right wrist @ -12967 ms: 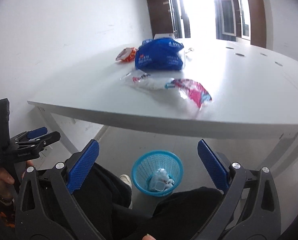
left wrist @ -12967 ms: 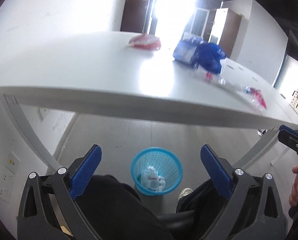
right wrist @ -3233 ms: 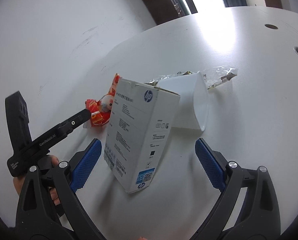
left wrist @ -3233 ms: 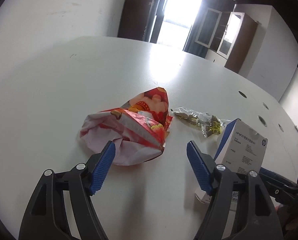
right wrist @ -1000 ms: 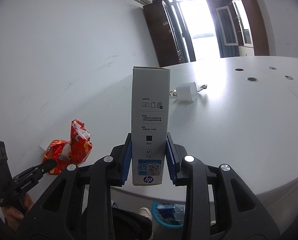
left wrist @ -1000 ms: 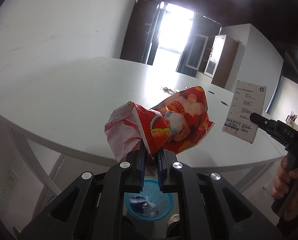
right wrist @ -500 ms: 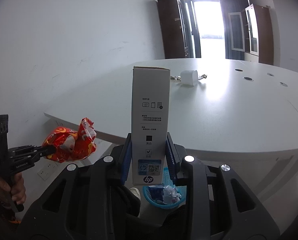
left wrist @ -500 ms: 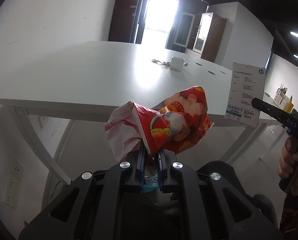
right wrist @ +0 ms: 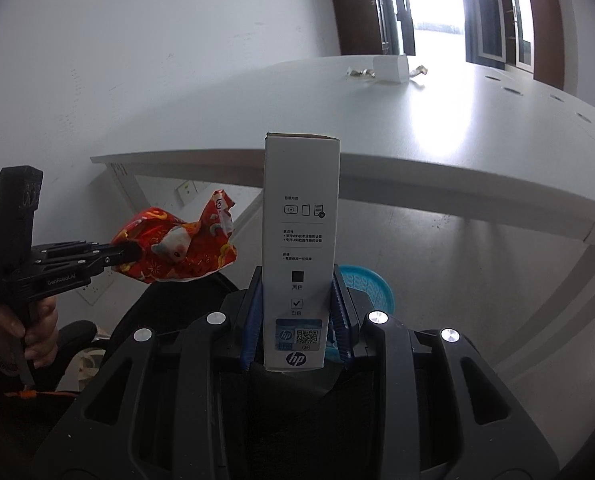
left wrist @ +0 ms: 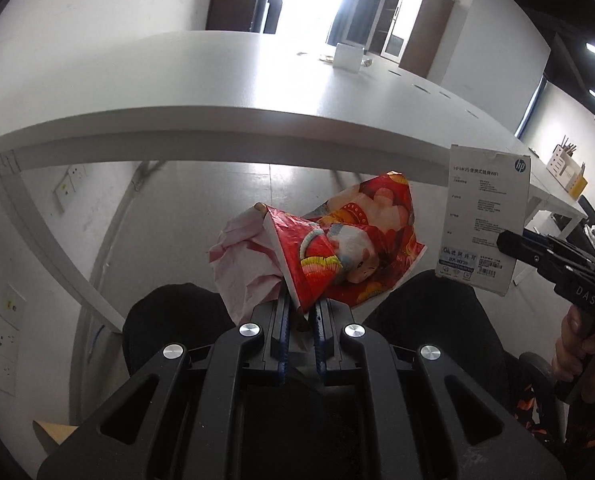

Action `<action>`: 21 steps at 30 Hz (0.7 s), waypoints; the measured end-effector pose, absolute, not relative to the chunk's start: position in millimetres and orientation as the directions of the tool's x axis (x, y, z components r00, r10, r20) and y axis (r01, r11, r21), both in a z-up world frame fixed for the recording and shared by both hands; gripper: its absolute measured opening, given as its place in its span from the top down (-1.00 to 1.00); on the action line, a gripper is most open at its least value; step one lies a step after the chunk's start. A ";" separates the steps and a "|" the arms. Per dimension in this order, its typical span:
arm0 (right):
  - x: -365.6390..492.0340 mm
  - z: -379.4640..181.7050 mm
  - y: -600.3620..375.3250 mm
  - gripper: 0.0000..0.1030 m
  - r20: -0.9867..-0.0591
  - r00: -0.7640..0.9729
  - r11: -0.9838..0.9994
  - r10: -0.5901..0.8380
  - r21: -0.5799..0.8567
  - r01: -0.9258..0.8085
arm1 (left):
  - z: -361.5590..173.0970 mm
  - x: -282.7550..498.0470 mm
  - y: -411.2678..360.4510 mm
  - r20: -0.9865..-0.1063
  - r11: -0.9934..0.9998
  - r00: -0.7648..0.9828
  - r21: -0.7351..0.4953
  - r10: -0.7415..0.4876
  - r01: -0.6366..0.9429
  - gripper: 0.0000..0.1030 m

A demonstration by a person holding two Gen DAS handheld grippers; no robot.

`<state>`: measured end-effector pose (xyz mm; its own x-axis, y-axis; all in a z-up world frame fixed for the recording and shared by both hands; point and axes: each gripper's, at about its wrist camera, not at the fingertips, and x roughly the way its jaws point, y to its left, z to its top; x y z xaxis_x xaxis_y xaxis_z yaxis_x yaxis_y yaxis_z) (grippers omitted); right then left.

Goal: Collect trash
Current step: 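Lift the red wrapper and HP box and carry them down over the wastebasket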

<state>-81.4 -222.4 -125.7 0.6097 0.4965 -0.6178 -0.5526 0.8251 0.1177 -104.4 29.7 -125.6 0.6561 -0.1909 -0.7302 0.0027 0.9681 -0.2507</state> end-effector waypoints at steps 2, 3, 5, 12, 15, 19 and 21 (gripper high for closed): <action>-77.9 -140.2 -217.3 0.43 -0.639 0.587 0.821 0.497 0.126 -0.557 | -140.5 -97.4 30.6 -0.738 0.970 0.652 -0.243 -0.173 -0.018 0.82; -76.0 -147.4 -215.1 0.43 -0.649 0.576 0.819 0.497 0.131 -0.558 | -147.2 -93.0 31.6 -0.749 0.970 0.641 -0.243 -0.168 -0.030 0.82; -70.4 -162.2 -210.9 0.43 -0.669 0.559 0.819 0.490 0.135 -0.558 | -161.5 -81.6 34.4 -0.770 0.968 0.616 -0.246 -0.167 -0.045 0.82; -41.1 -209.2 -203.6 0.43 -0.741 0.520 0.852 0.424 0.132 -0.507 | -198.5 -32.8 36.7 -0.784 0.971 0.606 -0.227 -0.133 -0.081 0.82; -28.2 -226.0 -198.5 0.43 -0.756 0.517 0.866 0.402 0.130 -0.483 | -213.9 -15.0 33.1 -0.787 0.980 0.611 -0.178 -0.083 -0.095 0.82; -11.5 -250.4 -193.0 0.43 -0.782 0.491 0.882 0.383 0.152 -0.447 | -235.4 4.6 34.4 -0.827 0.965 0.544 -0.237 -0.141 -0.110 0.82; -5.8 -261.9 -187.4 0.43 -0.801 0.480 0.887 0.358 0.131 -0.443 | -244.1 14.2 35.1 -0.842 0.961 0.516 -0.252 -0.158 -0.115 0.82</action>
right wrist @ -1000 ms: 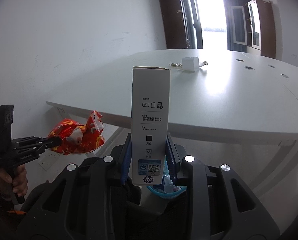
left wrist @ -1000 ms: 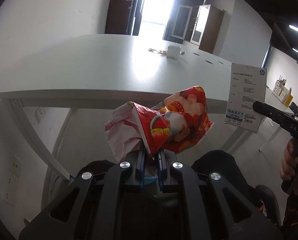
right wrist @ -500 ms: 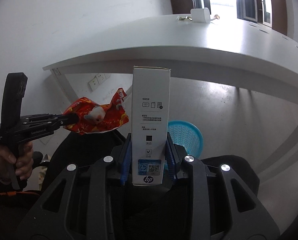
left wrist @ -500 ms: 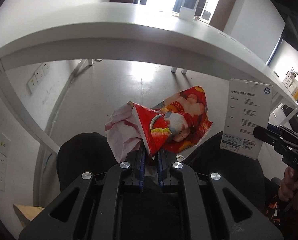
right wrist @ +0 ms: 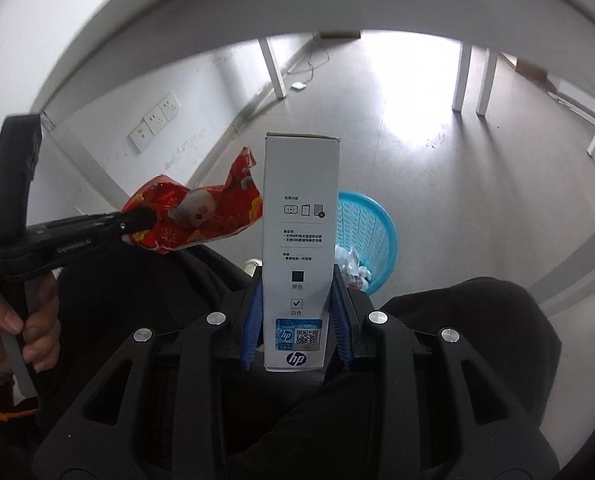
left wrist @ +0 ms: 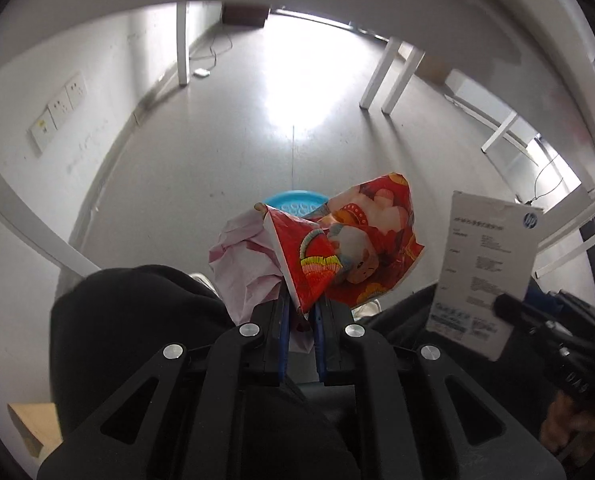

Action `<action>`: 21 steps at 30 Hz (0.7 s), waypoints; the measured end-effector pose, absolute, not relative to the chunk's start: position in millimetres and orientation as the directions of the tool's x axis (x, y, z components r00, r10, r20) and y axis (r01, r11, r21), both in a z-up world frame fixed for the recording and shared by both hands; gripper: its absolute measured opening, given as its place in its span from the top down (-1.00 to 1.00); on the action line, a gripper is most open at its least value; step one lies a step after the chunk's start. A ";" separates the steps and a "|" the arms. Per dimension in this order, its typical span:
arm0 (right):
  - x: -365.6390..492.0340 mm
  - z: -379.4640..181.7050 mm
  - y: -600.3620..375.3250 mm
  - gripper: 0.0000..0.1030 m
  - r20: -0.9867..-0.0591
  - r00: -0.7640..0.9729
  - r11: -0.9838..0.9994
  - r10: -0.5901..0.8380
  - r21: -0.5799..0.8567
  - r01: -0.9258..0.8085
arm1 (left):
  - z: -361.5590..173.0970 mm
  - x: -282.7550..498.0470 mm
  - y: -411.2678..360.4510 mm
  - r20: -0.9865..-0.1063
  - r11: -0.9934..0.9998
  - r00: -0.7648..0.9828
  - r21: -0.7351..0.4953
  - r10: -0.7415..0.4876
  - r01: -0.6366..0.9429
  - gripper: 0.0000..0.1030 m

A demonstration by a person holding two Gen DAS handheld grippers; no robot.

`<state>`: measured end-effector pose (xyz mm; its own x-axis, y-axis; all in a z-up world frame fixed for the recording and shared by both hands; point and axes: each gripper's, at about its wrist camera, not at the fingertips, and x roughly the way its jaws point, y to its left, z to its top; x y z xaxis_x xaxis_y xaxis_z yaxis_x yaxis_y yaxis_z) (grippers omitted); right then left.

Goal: Collect trash
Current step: 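Lift the red wrapper and HP box and carry them down over the wastebasket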

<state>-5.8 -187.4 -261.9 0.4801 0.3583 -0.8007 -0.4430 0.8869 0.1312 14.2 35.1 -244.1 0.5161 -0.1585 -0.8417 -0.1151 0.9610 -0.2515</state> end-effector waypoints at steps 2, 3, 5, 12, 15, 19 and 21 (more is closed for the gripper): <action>-0.1 -273.0 -181.2 0.43 -0.817 0.475 0.890 0.328 0.100 -0.445 | -250.0 23.3 32.2 -0.858 0.971 0.497 -0.213 -0.131 -0.111 0.82; 5.5 -277.4 -177.7 0.43 -0.824 0.466 0.892 0.323 0.102 -0.440 | -254.0 27.8 31.5 -0.865 0.973 0.487 -0.199 -0.119 -0.116 0.82; 15.6 -283.1 -172.9 0.43 -0.832 0.455 0.893 0.318 0.102 -0.438 | -263.2 39.1 33.2 -0.881 0.974 0.461 -0.184 -0.105 -0.131 0.82; 43.8 -304.1 -160.9 0.43 -0.857 0.424 0.897 0.292 0.093 -0.431 | -293.4 79.0 48.5 -0.920 0.955 0.377 -0.203 -0.110 -0.215 0.82; 55.4 -310.6 -151.2 0.43 -0.872 0.401 0.900 0.279 0.092 -0.427 | -308.2 96.0 54.2 -0.927 0.944 0.342 -0.241 -0.155 -0.227 0.82; 74.7 -328.5 -148.6 0.43 -0.896 0.354 0.910 0.269 0.117 -0.397 | -322.8 112.7 45.0 -0.937 0.953 0.319 -0.217 -0.142 -0.213 0.82; 85.1 -335.8 -149.4 0.43 -0.902 0.334 0.915 0.274 0.136 -0.380 | -331.2 120.8 41.2 -0.944 0.955 0.303 -0.203 -0.132 -0.215 0.82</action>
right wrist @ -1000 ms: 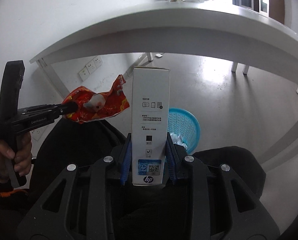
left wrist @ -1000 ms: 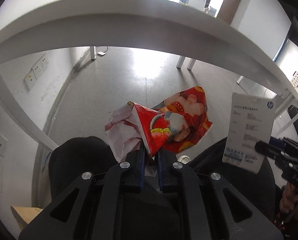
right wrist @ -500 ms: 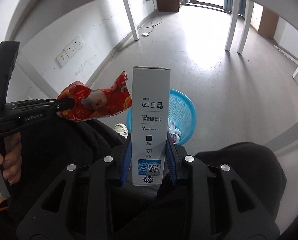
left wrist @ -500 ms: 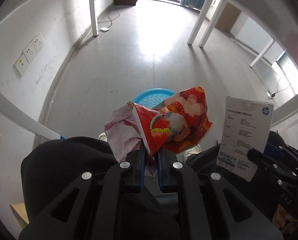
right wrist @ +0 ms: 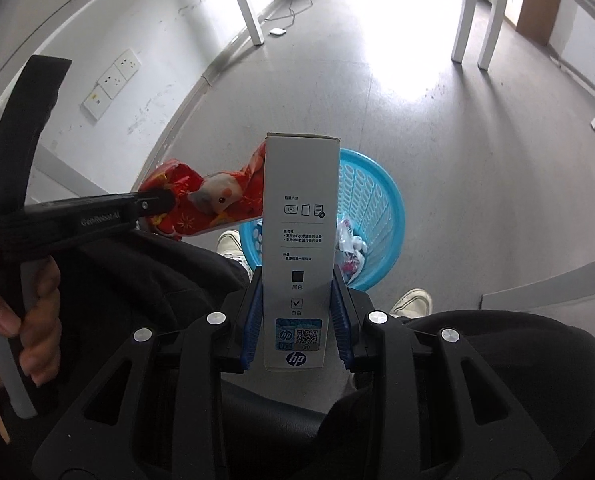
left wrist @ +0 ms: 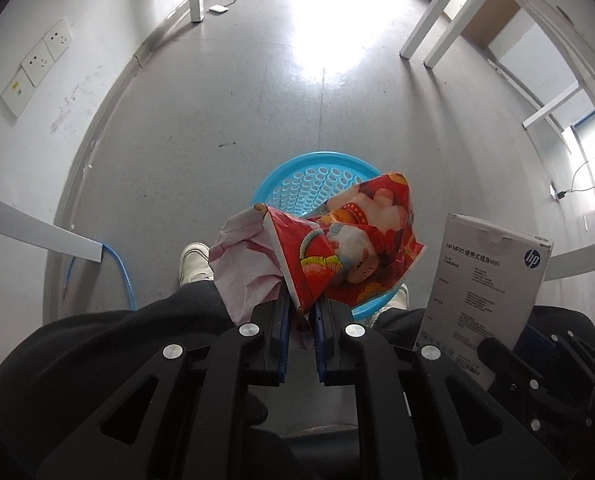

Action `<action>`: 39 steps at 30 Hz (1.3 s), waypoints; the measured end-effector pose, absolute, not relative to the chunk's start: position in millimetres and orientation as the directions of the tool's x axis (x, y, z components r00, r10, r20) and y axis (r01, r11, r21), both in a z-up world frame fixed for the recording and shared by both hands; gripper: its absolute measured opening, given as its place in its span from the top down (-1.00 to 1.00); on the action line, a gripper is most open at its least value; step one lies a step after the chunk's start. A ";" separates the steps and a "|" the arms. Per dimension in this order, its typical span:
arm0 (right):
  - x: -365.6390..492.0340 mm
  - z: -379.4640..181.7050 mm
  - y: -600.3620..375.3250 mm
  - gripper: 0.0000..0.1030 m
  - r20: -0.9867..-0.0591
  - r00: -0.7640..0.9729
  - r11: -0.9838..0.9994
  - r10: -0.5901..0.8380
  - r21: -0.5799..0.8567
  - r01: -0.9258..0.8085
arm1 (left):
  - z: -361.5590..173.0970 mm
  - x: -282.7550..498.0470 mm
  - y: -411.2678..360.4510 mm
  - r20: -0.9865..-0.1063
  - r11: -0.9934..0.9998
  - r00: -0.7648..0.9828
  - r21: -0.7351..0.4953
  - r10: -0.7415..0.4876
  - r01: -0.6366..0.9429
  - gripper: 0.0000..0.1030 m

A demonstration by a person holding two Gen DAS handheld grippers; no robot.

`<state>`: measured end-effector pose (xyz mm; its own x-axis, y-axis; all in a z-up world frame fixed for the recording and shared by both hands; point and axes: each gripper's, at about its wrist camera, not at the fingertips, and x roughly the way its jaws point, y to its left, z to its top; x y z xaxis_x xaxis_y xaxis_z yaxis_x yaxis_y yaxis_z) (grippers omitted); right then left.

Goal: Collect trash
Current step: 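Lift the red wrapper and HP box and carry them down over the wastebasket, then open both tools to drop the wrapper and box into the wastebasket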

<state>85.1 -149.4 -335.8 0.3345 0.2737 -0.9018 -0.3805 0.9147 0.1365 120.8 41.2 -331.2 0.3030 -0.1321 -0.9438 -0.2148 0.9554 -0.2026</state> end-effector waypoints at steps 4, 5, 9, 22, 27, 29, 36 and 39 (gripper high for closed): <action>103.1 -355.0 -153.3 0.43 -0.916 0.286 0.923 0.281 0.176 -0.342 | -345.9 135.2 36.2 -0.954 0.951 0.269 -0.200 -0.134 -0.237 0.82; 107.2 -359.8 -153.1 0.43 -0.919 0.274 0.924 0.282 0.184 -0.336 | -349.3 138.4 34.6 -0.956 0.950 0.261 -0.201 -0.137 -0.239 0.82; 131.6 -379.7 -151.8 0.43 -0.929 0.226 0.925 0.294 0.216 -0.314 | -362.2 149.3 33.0 -0.962 0.949 0.239 -0.194 -0.134 -0.247 0.81; 184.3 -420.7 -136.5 0.43 -0.961 0.159 0.937 0.228 0.172 -0.305 | -401.5 205.1 29.5 -0.977 0.940 0.185 -0.156 -0.102 -0.303 0.80; 198.5 -428.3 -130.3 0.43 -0.965 0.160 0.932 0.209 0.147 -0.330 | -417.6 217.2 29.7 -0.983 0.927 0.128 -0.170 -0.134 -0.334 0.79; 205.1 -433.5 -130.7 0.43 -0.967 0.146 0.933 0.208 0.151 -0.326 | -420.9 221.7 28.8 -0.984 0.929 0.120 -0.164 -0.131 -0.333 0.79; 218.1 -446.1 -127.1 0.43 -0.976 0.114 0.939 0.185 0.142 -0.312 | -432.1 230.5 26.7 -0.984 0.923 0.106 -0.174 -0.146 -0.344 0.79; 222.9 -449.8 -127.4 0.42 -0.978 0.109 0.944 0.180 0.140 -0.299 | -438.0 235.3 24.3 -0.985 0.923 0.095 -0.171 -0.147 -0.343 0.79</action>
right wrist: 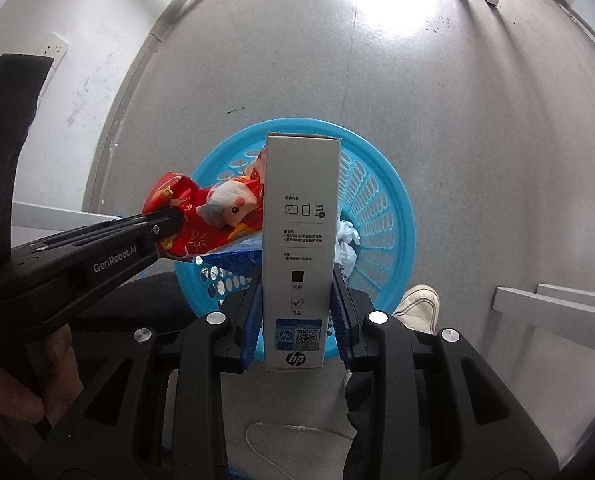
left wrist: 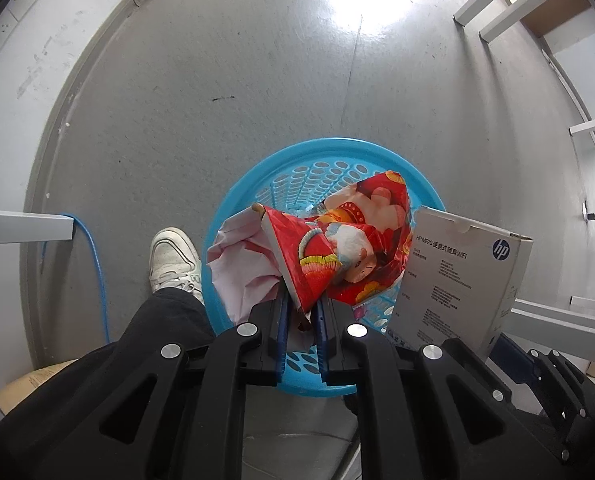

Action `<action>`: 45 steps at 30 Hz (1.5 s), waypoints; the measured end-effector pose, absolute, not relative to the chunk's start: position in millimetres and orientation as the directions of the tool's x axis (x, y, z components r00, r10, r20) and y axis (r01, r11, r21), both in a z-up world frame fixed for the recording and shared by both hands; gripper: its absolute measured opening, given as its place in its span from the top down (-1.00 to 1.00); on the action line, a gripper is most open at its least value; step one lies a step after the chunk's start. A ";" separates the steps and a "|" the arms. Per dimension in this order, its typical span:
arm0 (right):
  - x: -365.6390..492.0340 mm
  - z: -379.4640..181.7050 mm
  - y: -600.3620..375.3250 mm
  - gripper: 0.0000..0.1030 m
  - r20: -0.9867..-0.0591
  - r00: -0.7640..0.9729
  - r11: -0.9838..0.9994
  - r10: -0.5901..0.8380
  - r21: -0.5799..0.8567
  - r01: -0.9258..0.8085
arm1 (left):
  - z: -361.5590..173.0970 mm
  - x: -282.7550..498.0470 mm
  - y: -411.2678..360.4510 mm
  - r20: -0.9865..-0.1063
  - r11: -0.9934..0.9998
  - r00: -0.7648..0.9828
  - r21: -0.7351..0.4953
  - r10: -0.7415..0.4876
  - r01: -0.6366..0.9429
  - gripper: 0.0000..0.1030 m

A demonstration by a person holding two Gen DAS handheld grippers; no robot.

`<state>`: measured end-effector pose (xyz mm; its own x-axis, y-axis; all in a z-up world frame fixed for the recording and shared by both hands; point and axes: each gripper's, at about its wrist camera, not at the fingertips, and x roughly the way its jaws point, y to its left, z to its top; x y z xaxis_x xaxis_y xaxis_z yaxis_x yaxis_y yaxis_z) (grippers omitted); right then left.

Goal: Collect trash
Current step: 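Open both tools to drop the wrapper and box into the wastebasket, then raise both tools away from the wastebasket toward the table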

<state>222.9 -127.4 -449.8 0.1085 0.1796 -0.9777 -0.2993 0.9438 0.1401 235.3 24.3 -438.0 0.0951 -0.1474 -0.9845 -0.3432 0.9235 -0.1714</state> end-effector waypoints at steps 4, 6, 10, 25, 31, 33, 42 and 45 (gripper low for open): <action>224.5 -456.7 -127.5 0.42 -0.985 0.091 0.951 0.150 0.118 -0.287 | -442.7 241.4 22.6 -0.984 0.922 0.088 -0.178 -0.158 -0.343 0.79; 224.7 -458.3 -130.2 0.42 -0.984 0.086 0.952 0.154 0.125 -0.279 | -443.8 241.9 22.5 -0.983 0.921 0.084 -0.181 -0.162 -0.345 0.79; 226.5 -462.3 -134.4 0.38 -0.982 0.068 0.954 0.176 0.154 -0.256 | -445.2 243.0 23.1 -0.980 0.922 0.075 -0.198 -0.183 -0.333 0.54; 224.4 -464.1 -134.5 0.19 -0.983 0.056 0.958 0.172 0.154 -0.244 | -438.7 241.4 39.6 -0.980 0.888 0.120 -0.197 -0.161 -0.414 0.27; 219.8 -452.8 -129.4 0.10 -0.982 0.085 0.953 0.168 0.140 -0.268 | -427.3 237.1 35.8 -0.977 0.897 0.149 -0.198 -0.150 -0.396 0.15; 217.7 -447.5 -129.4 0.10 -0.982 0.103 0.953 0.156 0.122 -0.277 | -426.2 233.2 39.4 -0.979 0.892 0.144 -0.192 -0.145 -0.408 0.15; 197.9 -421.0 -137.1 0.02 -0.972 0.160 0.955 0.171 0.124 -0.270 | -408.4 201.5 48.5 -0.983 0.894 0.149 -0.163 -0.110 -0.417 0.12; 185.7 -406.9 -140.6 -0.03 -0.964 0.214 0.960 0.157 0.098 -0.262 | -389.9 187.7 41.9 -0.978 0.918 0.196 -0.138 -0.068 -0.372 0.11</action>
<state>185.7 -140.6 -406.9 0.2139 0.1573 -0.9641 -0.2619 0.9600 0.0985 187.7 41.9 -389.9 0.1962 -0.0680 -0.9782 -0.3715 0.9180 -0.1384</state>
